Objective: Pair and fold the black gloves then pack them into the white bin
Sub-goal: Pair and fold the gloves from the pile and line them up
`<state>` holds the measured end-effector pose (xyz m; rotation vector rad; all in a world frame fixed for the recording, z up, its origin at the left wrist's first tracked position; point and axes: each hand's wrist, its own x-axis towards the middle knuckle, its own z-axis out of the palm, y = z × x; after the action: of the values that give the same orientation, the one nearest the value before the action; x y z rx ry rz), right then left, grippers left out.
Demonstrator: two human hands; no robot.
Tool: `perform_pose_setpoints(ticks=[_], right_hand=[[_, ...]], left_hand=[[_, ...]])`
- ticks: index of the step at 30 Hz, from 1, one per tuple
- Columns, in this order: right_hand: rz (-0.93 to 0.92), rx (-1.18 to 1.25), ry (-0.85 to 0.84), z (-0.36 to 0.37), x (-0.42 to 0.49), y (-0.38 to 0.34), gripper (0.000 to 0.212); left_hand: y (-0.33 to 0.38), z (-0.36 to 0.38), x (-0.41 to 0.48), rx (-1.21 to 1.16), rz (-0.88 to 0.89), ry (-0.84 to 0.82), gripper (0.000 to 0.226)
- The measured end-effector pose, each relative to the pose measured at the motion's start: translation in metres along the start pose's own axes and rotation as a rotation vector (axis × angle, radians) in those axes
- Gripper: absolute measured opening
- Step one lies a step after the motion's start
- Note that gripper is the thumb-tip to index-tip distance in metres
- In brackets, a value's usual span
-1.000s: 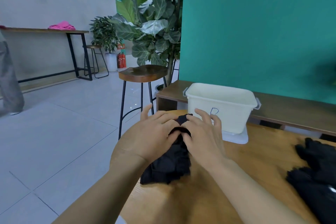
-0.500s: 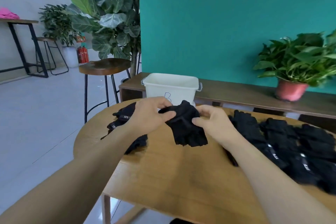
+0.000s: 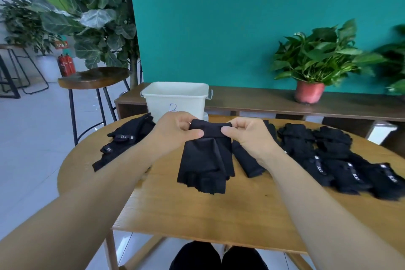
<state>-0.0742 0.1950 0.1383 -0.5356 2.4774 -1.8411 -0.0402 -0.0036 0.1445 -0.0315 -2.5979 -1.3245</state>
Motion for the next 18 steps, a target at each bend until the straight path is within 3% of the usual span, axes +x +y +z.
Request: perform_pose_setpoints(ticks=[3, 5, 8, 10, 13, 15, 18], right_hand=[[-0.017, -0.083, 0.153, 0.007, 0.002, 0.007, 0.013], [-0.042, -0.119, 0.266, 0.011, 0.002, 0.008, 0.011], [-0.097, -0.169, 0.377, 0.015, -0.002, 0.005, 0.016], [-0.150, -0.160, 0.345, 0.021, -0.006, 0.004, 0.013], [-0.208, -0.139, 0.222, 0.025, -0.013, 0.004, 0.001], [-0.254, -0.116, 0.189, 0.022, -0.018, 0.008, 0.009], [-0.214, -0.074, 0.318, 0.010, -0.018, 0.016, 0.016]], left_hand=[[0.003, 0.014, -0.004, 0.283, 0.069, 0.332, 0.031], [0.009, 0.023, -0.010, 0.318, 0.150, 0.450, 0.031], [0.017, 0.041, -0.018, 0.336, 0.175, 0.327, 0.042], [0.021, 0.051, -0.018, 0.313, 0.135, 0.259, 0.048], [0.021, 0.058, -0.014, 0.310, 0.103, 0.297, 0.021], [0.015, 0.058, -0.010, 0.247, 0.090, 0.280, 0.015], [0.009, 0.056, -0.008, 0.047, 0.067, 0.179, 0.008]])
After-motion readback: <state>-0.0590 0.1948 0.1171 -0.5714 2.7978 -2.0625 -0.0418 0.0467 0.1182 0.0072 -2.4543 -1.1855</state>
